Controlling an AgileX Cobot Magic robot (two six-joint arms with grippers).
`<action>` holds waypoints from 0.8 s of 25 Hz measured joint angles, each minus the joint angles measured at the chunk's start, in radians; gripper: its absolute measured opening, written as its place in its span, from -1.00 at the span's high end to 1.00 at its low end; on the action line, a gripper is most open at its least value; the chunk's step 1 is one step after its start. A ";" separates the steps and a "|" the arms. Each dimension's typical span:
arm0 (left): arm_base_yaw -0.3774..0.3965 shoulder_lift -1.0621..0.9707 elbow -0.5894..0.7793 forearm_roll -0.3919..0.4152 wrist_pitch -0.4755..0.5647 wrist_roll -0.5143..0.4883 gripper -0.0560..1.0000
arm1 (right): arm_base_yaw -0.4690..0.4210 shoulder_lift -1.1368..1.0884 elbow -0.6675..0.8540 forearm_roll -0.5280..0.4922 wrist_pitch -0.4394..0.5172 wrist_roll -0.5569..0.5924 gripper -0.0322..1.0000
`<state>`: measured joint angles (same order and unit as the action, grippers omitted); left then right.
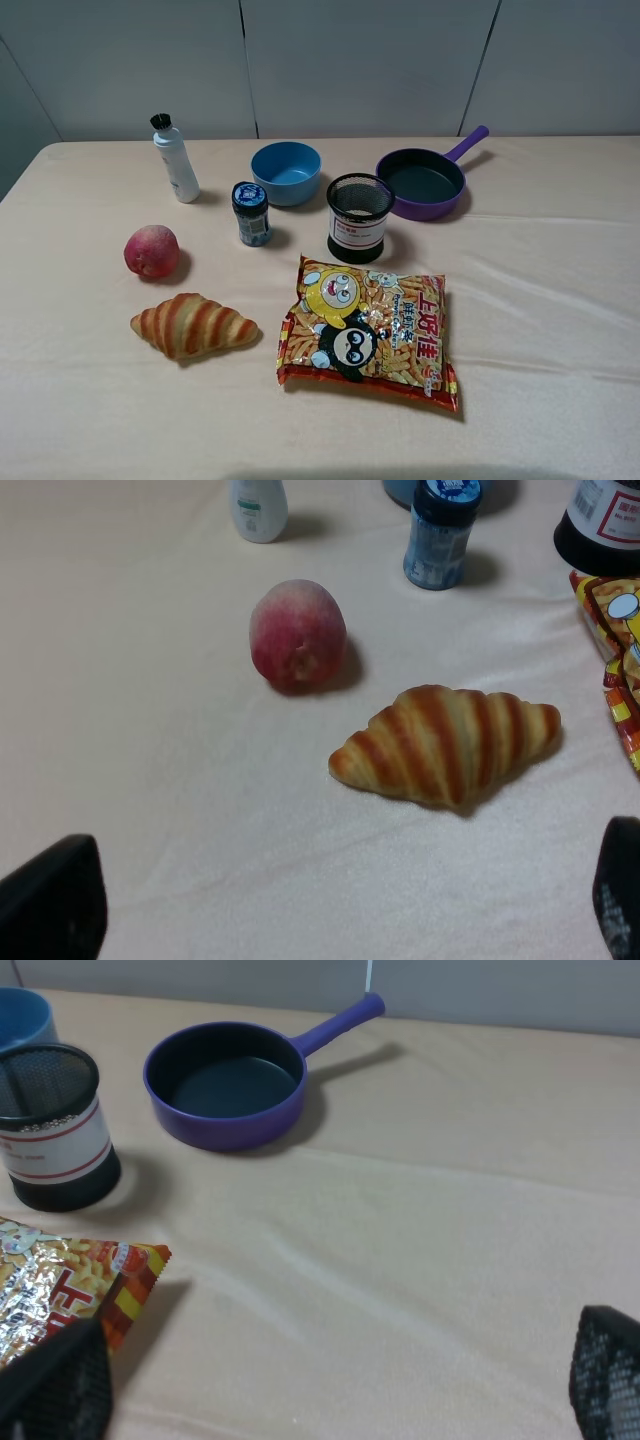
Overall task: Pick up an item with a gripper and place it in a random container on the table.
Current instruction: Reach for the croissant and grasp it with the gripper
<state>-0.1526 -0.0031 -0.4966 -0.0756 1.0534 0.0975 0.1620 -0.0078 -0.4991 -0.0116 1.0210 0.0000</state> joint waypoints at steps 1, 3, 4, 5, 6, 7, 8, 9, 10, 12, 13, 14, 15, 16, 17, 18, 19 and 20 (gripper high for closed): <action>0.000 0.000 0.000 0.000 0.000 0.000 -0.97 | 0.000 0.000 0.000 0.000 0.000 0.000 -0.41; 0.000 0.000 0.000 0.000 0.000 0.000 -0.97 | 0.000 0.000 0.000 0.000 0.000 0.000 -0.41; 0.000 0.000 0.000 0.000 0.000 0.000 -0.97 | 0.000 0.000 0.000 0.000 0.000 0.000 -0.41; 0.000 0.000 0.000 0.000 0.000 0.000 -0.97 | 0.000 0.000 0.000 0.000 0.000 0.000 -0.41; 0.000 0.000 0.000 0.000 0.000 0.000 -0.97 | 0.000 0.000 0.000 0.000 0.000 0.000 -0.41; 0.000 0.000 0.000 0.000 0.000 0.000 -0.97 | 0.000 0.000 0.000 0.000 0.000 0.000 -0.41; 0.000 0.000 0.000 0.000 0.000 0.000 -0.97 | 0.000 0.000 0.000 0.000 0.000 0.000 -0.41; 0.000 0.000 0.000 0.000 0.000 0.000 -0.97 | 0.000 0.000 0.000 0.000 0.000 0.000 -0.41; 0.000 0.000 0.000 0.000 0.000 0.000 -0.97 | 0.000 0.000 0.000 0.000 0.000 0.000 -0.41; 0.000 0.000 0.000 0.000 0.000 0.000 -0.97 | 0.000 0.000 0.000 0.000 0.000 0.000 -0.41; 0.000 0.000 0.000 0.000 0.000 0.000 -0.97 | 0.000 0.000 0.000 0.000 0.000 0.000 -0.41; 0.000 0.000 0.000 0.000 0.000 0.000 -0.97 | 0.000 0.000 0.000 0.000 0.000 0.000 -0.41; 0.000 0.000 0.000 0.000 0.000 0.000 -0.97 | 0.000 0.000 0.000 0.000 0.000 0.000 -0.41; 0.000 0.000 0.000 0.000 0.000 0.000 -0.97 | 0.000 0.000 0.000 0.000 0.000 0.000 -0.41; 0.000 0.000 0.000 0.000 0.000 0.000 -0.97 | 0.000 0.000 0.000 0.001 0.000 0.000 -0.41; 0.000 0.000 0.000 0.000 0.000 0.000 -0.97 | 0.000 0.000 0.000 0.003 0.000 0.000 -0.41; 0.000 0.000 0.000 0.000 0.000 0.000 -0.97 | 0.000 0.000 0.000 0.004 0.000 0.000 -0.41; 0.000 0.000 0.000 0.000 0.000 0.000 -0.97 | 0.000 0.000 0.000 0.004 0.000 0.000 -0.41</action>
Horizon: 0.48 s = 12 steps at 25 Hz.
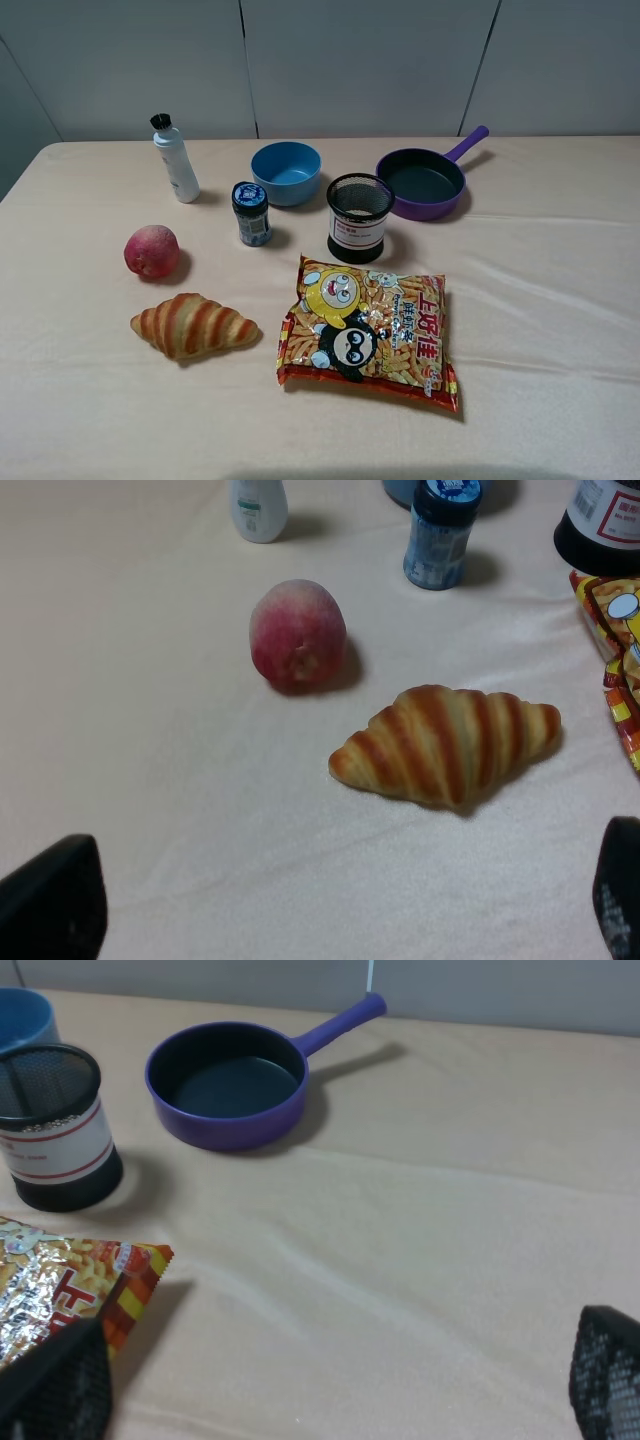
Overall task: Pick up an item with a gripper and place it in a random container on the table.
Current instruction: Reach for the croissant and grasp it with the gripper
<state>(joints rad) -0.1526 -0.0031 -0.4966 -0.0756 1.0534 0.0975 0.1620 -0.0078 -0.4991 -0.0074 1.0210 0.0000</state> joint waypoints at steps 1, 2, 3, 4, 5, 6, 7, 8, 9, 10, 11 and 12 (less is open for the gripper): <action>0.000 0.000 0.000 0.000 0.000 0.000 -0.97 | 0.000 0.000 0.000 0.000 0.000 0.000 -0.41; 0.000 0.000 0.000 0.000 0.000 0.000 -0.97 | 0.000 0.000 0.000 0.000 0.000 0.000 -0.41; 0.000 0.000 0.000 0.000 0.000 0.000 -0.97 | 0.000 0.000 0.000 0.000 0.000 0.000 -0.41; 0.000 0.000 0.000 0.000 0.000 0.000 -0.97 | 0.000 0.000 0.000 0.001 0.000 0.000 -0.41; 0.000 0.000 0.000 0.000 0.000 0.000 -0.97 | 0.000 0.000 0.000 0.007 0.000 0.000 -0.41; 0.000 0.000 0.000 0.000 0.000 0.000 -0.97 | 0.000 0.000 0.000 0.007 0.000 0.000 -0.41; 0.000 0.000 0.000 0.000 0.000 0.000 -0.97 | 0.000 0.000 0.000 0.007 0.000 0.000 -0.41; 0.000 0.000 0.000 0.000 0.000 0.000 -0.97 | 0.000 0.000 0.000 0.017 0.000 0.000 -0.41; 0.000 0.000 0.000 0.000 0.000 0.000 -0.97 | 0.000 0.003 0.000 0.022 0.000 0.000 -0.41; 0.000 0.000 0.000 0.000 0.000 0.000 -0.97 | 0.000 0.011 0.000 0.027 0.000 0.000 -0.41; 0.000 0.000 0.000 0.000 0.000 0.000 -0.97 | 0.000 0.026 -0.002 0.033 0.000 0.000 -0.41; 0.000 0.000 0.000 0.000 0.000 0.000 -0.97 | 0.000 0.046 -0.007 0.037 0.000 -0.006 -0.41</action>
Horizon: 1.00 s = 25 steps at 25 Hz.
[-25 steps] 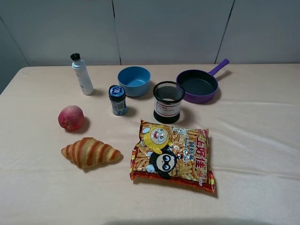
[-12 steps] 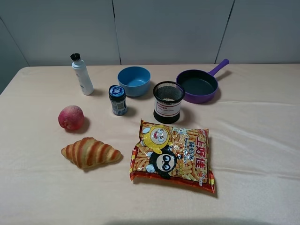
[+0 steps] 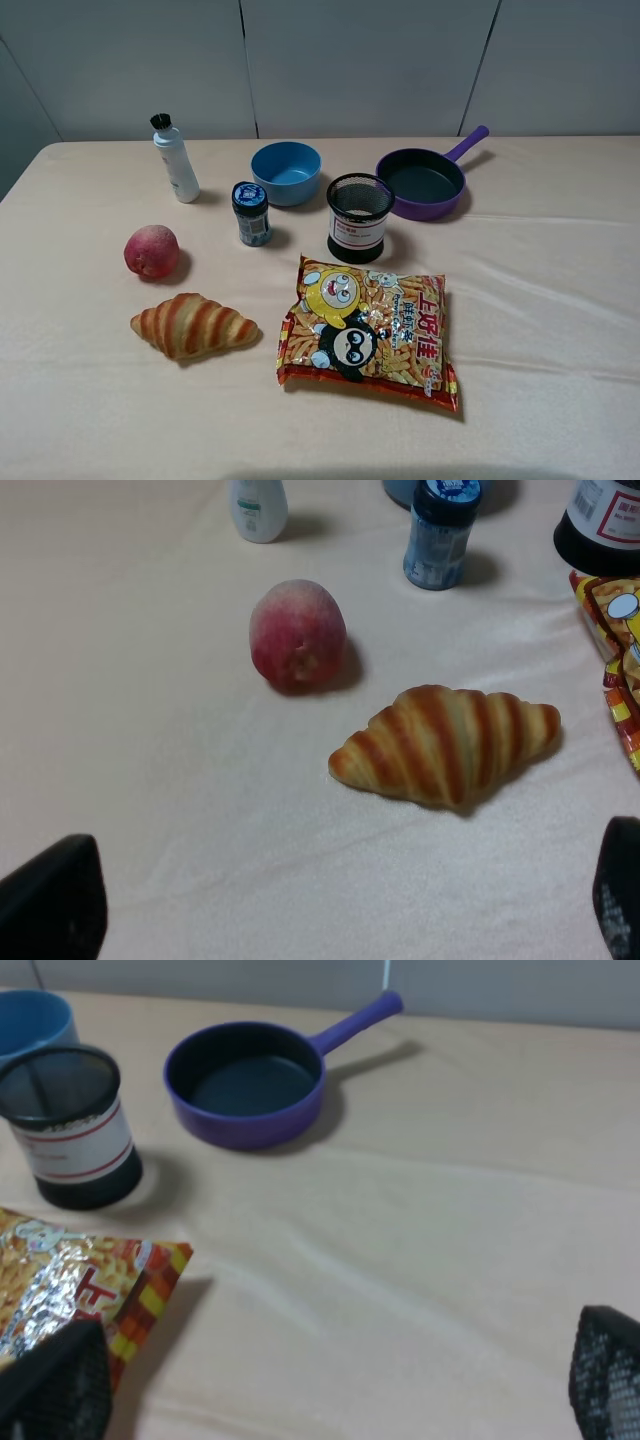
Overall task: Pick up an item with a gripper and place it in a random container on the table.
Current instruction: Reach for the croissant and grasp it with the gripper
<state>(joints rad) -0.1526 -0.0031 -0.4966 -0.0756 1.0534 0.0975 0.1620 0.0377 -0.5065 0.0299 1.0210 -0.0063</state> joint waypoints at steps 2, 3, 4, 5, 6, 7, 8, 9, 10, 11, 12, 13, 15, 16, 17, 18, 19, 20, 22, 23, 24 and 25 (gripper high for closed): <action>0.000 0.000 0.000 0.000 0.000 0.000 -0.97 | 0.000 0.041 -0.025 0.012 0.000 -0.019 -0.41; 0.000 0.000 0.000 0.000 0.000 0.000 -0.97 | 0.000 0.066 -0.038 0.019 -0.001 -0.037 -0.41; 0.000 0.000 0.000 0.000 0.000 0.000 -0.97 | 0.000 0.092 -0.054 0.027 -0.001 -0.056 -0.41; 0.000 0.000 0.000 0.000 0.000 0.000 -0.97 | 0.000 0.114 -0.068 0.034 -0.001 -0.074 -0.41; 0.000 0.000 0.000 0.000 0.000 0.000 -0.97 | 0.000 0.141 -0.083 0.042 -0.001 -0.091 -0.41; 0.000 0.000 0.000 0.000 0.000 0.000 -0.97 | 0.000 0.168 -0.095 0.050 -0.001 -0.112 -0.41; 0.000 0.000 0.000 0.000 0.000 0.000 -0.97 | 0.000 0.190 -0.109 0.056 -0.001 -0.131 -0.41; 0.000 0.000 0.000 0.000 0.000 0.000 -0.97 | 0.000 0.215 -0.124 0.062 -0.001 -0.149 -0.41; 0.000 0.000 0.000 0.000 0.000 0.000 -0.97 | 0.000 0.241 -0.136 0.066 -0.001 -0.162 -0.41; 0.000 0.000 0.000 0.000 0.000 0.000 -0.97 | 0.000 0.266 -0.152 0.070 -0.001 -0.175 -0.41; 0.000 0.000 0.000 0.000 0.000 0.000 -0.97 | 0.000 0.286 -0.167 0.073 -0.001 -0.186 -0.41; 0.000 0.000 0.000 0.000 0.000 0.000 -0.97 | 0.000 0.309 -0.182 0.075 -0.001 -0.194 -0.41; 0.000 0.000 0.000 0.000 0.000 0.000 -0.97 | 0.000 0.353 -0.207 0.076 -0.001 -0.219 -0.41; 0.000 0.000 0.000 0.000 0.000 0.000 -0.97 | 0.000 0.372 -0.220 0.081 -0.001 -0.232 -0.41; 0.000 0.000 0.000 0.000 0.000 0.000 -0.97 | 0.000 0.393 -0.231 0.087 -0.001 -0.245 -0.41; 0.000 0.000 0.000 0.000 0.000 0.000 -0.97 | 0.000 0.414 -0.242 0.096 -0.001 -0.260 -0.41; 0.000 0.000 0.000 0.000 0.000 0.000 -0.97 | 0.005 0.431 -0.253 0.103 -0.001 -0.272 -0.41; 0.000 0.000 0.000 0.000 0.000 0.000 -0.97 | 0.015 0.451 -0.263 0.115 -0.001 -0.281 -0.41; 0.000 0.000 0.000 0.000 0.000 0.000 -0.97 | 0.045 0.490 -0.280 0.130 -0.001 -0.291 -0.41; 0.000 0.000 0.000 0.000 0.000 0.000 -0.97 | 0.063 0.506 -0.288 0.131 -0.001 -0.293 -0.41; 0.000 0.000 0.000 0.000 0.000 0.000 -0.97 | 0.080 0.525 -0.297 0.131 -0.001 -0.294 -0.41; 0.000 0.000 0.000 0.000 0.000 0.000 -0.97 | 0.100 0.545 -0.304 0.131 -0.001 -0.294 -0.41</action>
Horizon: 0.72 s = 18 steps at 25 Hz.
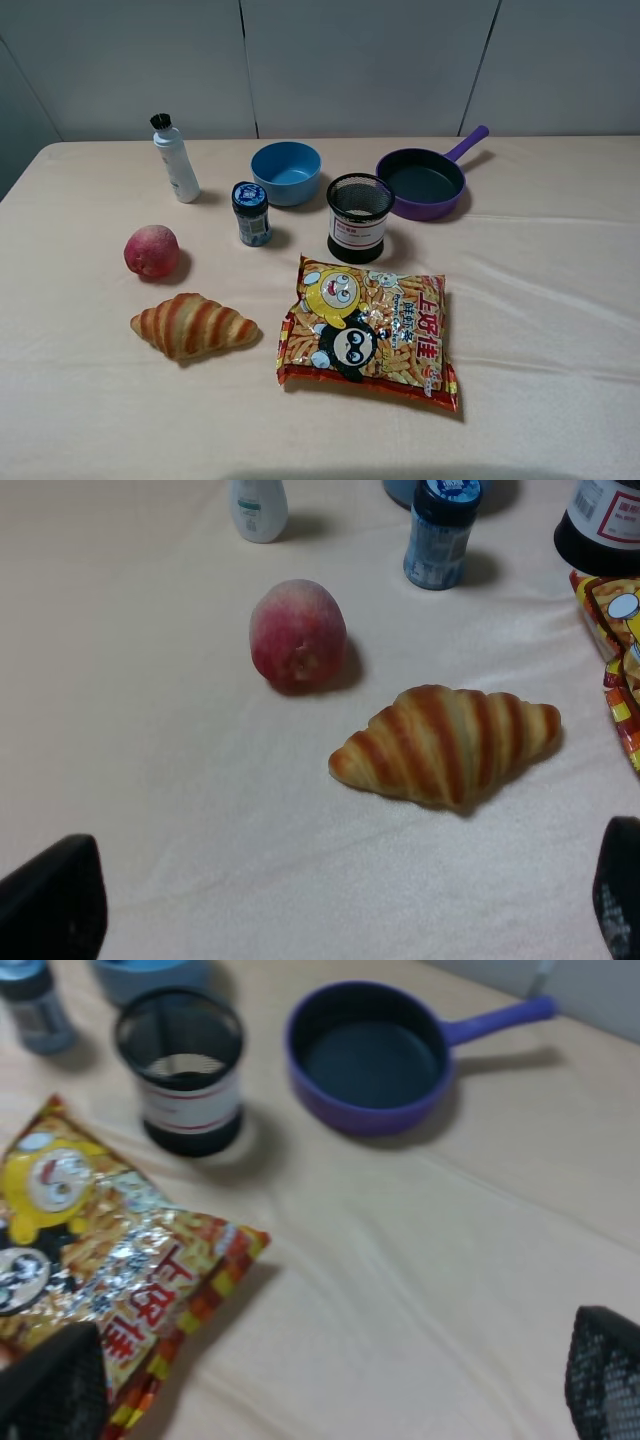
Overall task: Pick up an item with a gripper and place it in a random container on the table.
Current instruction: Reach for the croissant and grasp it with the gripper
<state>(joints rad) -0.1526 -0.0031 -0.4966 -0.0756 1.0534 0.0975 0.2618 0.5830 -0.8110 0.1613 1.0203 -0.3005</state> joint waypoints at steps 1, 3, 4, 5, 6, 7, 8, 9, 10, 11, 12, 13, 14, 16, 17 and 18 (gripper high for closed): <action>0.000 0.000 0.000 0.000 0.000 0.000 -0.97 | 0.020 0.016 -0.008 0.000 0.000 0.000 -0.41; 0.000 0.000 0.000 0.000 0.000 0.000 -0.97 | 0.059 0.056 -0.022 -0.003 0.000 0.000 -0.41; 0.000 0.000 0.000 0.000 0.000 0.000 -0.97 | 0.081 0.077 -0.028 -0.005 0.000 0.000 -0.41; 0.000 0.000 0.000 0.000 0.000 0.000 -0.97 | 0.102 0.094 -0.034 -0.007 -0.002 0.000 -0.41; 0.000 0.000 0.000 0.000 0.000 0.000 -0.97 | 0.119 0.114 -0.037 -0.009 -0.002 -0.001 -0.41; 0.000 0.000 0.000 0.000 0.000 0.000 -0.97 | 0.139 0.133 -0.037 -0.012 -0.005 -0.002 -0.41; 0.000 0.000 0.000 0.000 0.000 0.000 -0.97 | 0.160 0.149 -0.037 -0.015 -0.005 -0.003 -0.41; 0.000 0.000 0.000 0.000 0.000 0.000 -0.97 | 0.182 0.168 -0.037 -0.018 -0.006 -0.004 -0.41; 0.000 0.000 0.000 0.000 0.000 0.000 -0.97 | 0.201 0.188 -0.037 -0.022 -0.008 -0.004 -0.41; 0.000 0.000 0.000 0.000 0.000 0.000 -0.97 | 0.224 0.206 -0.037 -0.027 -0.009 -0.004 -0.41; 0.000 0.000 0.000 0.000 0.000 0.000 -0.97 | 0.249 0.221 -0.037 -0.030 -0.012 -0.004 -0.41; 0.000 0.000 0.000 0.000 0.000 0.000 -0.97 | 0.273 0.238 -0.037 -0.034 -0.015 -0.004 -0.41; 0.000 0.000 0.000 0.000 0.000 0.000 -0.97 | 0.292 0.256 -0.038 -0.036 -0.018 -0.005 -0.41; 0.000 0.000 0.000 0.000 0.000 0.000 -0.97 | 0.339 0.287 -0.038 -0.041 -0.036 -0.005 -0.41; 0.000 0.000 0.000 0.000 0.000 0.000 -0.97 | 0.362 0.307 -0.038 -0.043 -0.044 -0.008 -0.41; 0.000 0.000 0.000 0.000 0.000 0.000 -0.97 | 0.380 0.320 -0.038 -0.046 -0.050 -0.007 -0.41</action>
<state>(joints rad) -0.1526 -0.0031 -0.4966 -0.0756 1.0534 0.0975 0.6414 0.9034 -0.8490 0.1152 0.9699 -0.3077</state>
